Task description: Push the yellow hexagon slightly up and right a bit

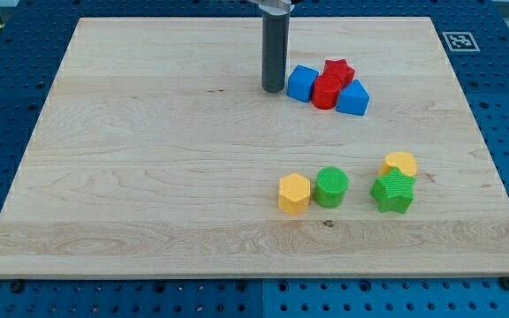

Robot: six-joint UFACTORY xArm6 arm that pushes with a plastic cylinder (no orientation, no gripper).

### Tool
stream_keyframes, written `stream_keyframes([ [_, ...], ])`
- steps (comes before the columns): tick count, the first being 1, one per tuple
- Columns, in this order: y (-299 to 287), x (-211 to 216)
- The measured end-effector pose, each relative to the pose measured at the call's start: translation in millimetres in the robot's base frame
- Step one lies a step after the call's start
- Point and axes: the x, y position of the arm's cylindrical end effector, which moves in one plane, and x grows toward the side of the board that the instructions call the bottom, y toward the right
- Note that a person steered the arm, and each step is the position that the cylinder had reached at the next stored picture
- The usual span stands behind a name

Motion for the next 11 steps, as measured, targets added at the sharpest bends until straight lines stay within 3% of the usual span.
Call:
stream_keyframes([
  [3, 19, -13],
  [5, -25, -12],
  [6, -82, 24],
  [7, -116, 96],
  [8, -116, 187],
  [9, -85, 238],
  [11, -11, 235],
])
